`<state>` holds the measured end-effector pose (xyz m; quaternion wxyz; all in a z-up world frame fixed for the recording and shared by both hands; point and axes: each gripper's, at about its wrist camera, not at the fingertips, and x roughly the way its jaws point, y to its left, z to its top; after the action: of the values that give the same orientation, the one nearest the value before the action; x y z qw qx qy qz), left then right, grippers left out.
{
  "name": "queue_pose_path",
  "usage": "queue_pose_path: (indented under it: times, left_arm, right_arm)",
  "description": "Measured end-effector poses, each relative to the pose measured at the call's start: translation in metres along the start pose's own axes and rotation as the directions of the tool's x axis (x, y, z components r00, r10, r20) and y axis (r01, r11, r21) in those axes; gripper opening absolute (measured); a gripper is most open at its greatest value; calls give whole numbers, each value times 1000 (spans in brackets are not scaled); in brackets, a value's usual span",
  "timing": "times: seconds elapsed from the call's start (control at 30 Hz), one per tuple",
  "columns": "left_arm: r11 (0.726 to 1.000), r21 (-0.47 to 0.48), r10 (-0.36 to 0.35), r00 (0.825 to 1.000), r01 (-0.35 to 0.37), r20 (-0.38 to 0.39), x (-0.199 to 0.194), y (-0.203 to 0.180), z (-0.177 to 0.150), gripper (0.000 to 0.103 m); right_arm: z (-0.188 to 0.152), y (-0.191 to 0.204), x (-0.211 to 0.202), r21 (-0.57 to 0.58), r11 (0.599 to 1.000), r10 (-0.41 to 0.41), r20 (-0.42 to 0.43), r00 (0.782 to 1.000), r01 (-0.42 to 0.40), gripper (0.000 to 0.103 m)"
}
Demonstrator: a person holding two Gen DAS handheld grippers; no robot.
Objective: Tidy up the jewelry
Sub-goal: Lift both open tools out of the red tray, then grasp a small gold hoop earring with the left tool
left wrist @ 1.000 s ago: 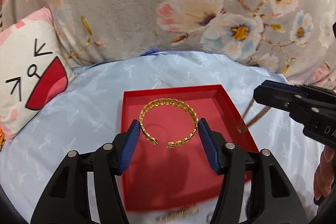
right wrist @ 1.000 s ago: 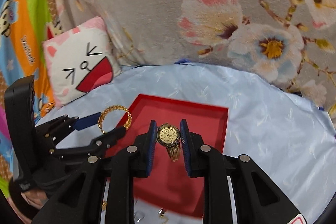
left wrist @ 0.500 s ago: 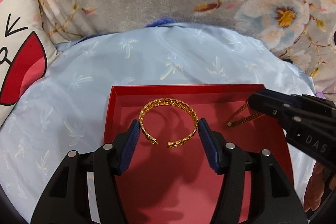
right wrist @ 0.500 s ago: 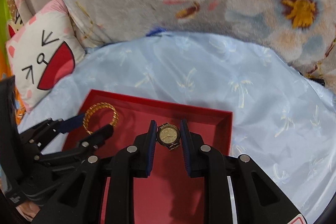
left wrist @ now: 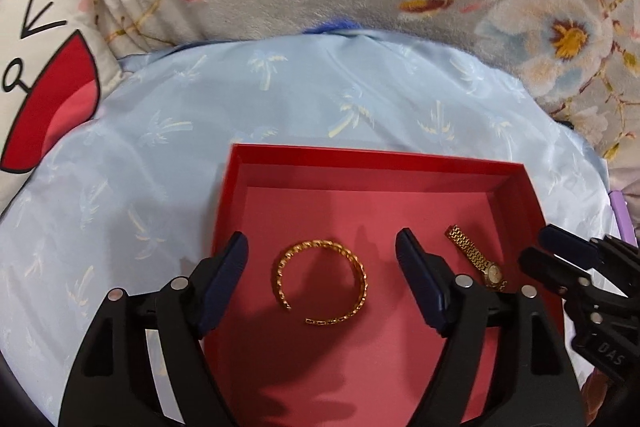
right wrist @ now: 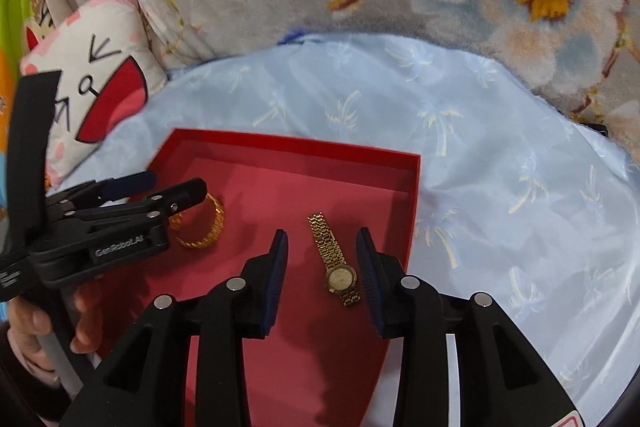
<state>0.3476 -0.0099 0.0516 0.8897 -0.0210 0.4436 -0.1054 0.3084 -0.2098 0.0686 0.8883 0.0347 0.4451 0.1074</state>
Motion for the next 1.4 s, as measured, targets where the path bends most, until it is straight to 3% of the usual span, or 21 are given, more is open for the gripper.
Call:
queue_pose_path:
  times: [0.13,0.2,0.3,0.5,0.6,0.87,1.07,1.17,1.4]
  left_arm:
    - [999,-2,-34,998,34,57,-37,3,-7,78]
    - [999,8,-33,995,32,99,-63,5,-22,85]
    - [999,47,3,990,-9,138,-90,3,-53,86]
    - [998,67,-1,995,-5,99,-111,13,-128,87]
    - [995,93,31,994,-41,101,-117,13,-163,87]
    - [994,105,6,998,-13,62,-125,12,-228,87]
    - [995,94,-28,998,24,51,-123,12,-234,85]
    - [994,97,-53,998,49,34,-120,11,-235,74]
    - [988,128,-95,995,90,37,-121,5,-237,66]
  right_arm:
    - [-14,-3,-43,18,999,43,76,996,-44,48]
    - [-30,-4,-65,16,999,47,114,992,-49,54]
    - [-58,-6,-83,8,1000,17,124,992,-18,55]
    - [-127,-12,-102,31,999,-42,89,995,39,55]
    - [-156,-9,-107,34,998,-55,75,996,53,55]
    - [-207,5,-115,53,998,-22,43,999,20,55]
    - [-222,12,-112,65,998,13,27,1000,-15,55]
    - [-225,16,-110,54,998,8,26,1000,-9,55]
    - [-225,20,-112,36,999,-8,39,999,6,55]
